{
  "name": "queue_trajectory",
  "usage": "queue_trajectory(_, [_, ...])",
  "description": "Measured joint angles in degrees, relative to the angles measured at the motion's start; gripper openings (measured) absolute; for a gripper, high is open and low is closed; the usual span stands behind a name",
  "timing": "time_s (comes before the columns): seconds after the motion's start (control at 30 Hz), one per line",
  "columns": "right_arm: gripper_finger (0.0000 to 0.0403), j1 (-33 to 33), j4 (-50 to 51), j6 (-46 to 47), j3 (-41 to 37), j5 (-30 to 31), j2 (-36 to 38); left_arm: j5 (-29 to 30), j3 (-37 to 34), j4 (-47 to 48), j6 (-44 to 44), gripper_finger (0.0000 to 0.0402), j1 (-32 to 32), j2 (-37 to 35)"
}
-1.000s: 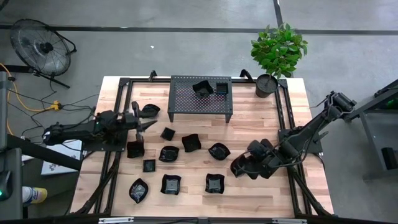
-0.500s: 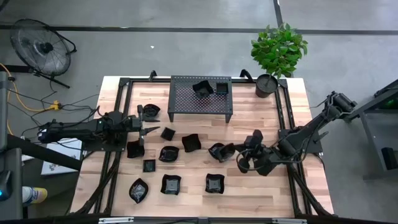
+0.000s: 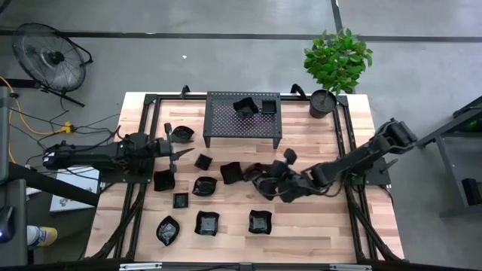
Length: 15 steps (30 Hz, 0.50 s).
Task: Pick & Place Mini shaped plates
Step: Put the leaf shaped plate on the shelf
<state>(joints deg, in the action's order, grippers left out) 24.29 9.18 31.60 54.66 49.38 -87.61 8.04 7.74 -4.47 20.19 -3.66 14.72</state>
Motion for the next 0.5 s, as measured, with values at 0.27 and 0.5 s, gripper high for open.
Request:
queue_trajectory(0.27, [0.0000, -1.1, 8.3, -3.6, 14.1, 9.2, -10.2, 16.5, 4.9, 2.1, 2.5, 0.0117, 12.1, 7.6])
queue_trajectory(0.5, [0.0000, -2.7, 10.3, -5.9, 20.9, 10.0, -15.5, 35.4, 10.7, 3.5, 3.7, 0.0117, 26.9, 18.9])
